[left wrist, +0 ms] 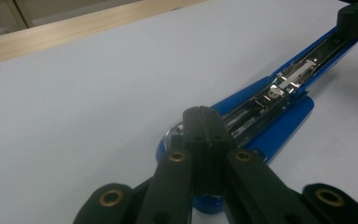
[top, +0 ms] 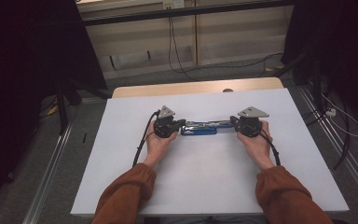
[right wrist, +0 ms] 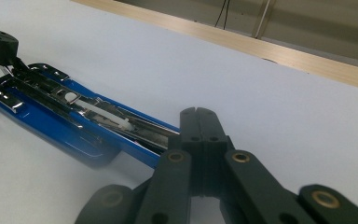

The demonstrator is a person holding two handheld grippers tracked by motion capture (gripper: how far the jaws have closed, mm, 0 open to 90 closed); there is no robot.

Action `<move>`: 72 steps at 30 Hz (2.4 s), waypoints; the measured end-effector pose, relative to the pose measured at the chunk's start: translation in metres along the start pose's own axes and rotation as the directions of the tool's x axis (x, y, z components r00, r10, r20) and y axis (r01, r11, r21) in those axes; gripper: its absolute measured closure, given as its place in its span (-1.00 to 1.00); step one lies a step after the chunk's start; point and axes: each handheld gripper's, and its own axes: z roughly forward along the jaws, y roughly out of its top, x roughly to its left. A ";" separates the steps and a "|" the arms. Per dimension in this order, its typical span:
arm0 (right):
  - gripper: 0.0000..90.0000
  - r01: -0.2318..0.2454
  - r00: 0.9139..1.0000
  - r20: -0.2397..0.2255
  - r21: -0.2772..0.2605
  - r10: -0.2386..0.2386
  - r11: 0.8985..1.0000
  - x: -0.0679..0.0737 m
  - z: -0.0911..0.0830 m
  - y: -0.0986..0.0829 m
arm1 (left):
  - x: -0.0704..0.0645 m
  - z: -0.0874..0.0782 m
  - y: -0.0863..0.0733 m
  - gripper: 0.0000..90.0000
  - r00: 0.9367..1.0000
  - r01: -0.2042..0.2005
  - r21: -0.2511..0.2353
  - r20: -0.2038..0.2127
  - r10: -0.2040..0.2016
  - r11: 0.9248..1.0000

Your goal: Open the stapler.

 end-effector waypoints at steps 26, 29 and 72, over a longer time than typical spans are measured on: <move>0.91 -0.023 0.999 -0.026 -0.054 0.021 0.998 -0.006 -0.005 0.005 | -0.009 -0.010 0.010 0.83 0.998 -0.048 -0.044 -0.040 0.046 0.998; 0.86 -0.034 0.999 -0.034 -0.062 0.032 0.998 -0.007 -0.006 0.006 | -0.009 -0.009 0.010 0.69 0.999 -0.035 -0.040 -0.040 0.034 0.999; -0.84 -0.092 0.990 -0.113 -0.115 0.079 0.989 -0.008 -0.017 0.010 | -0.004 -0.055 -0.001 -0.90 0.998 0.008 -0.043 -0.060 -0.010 0.999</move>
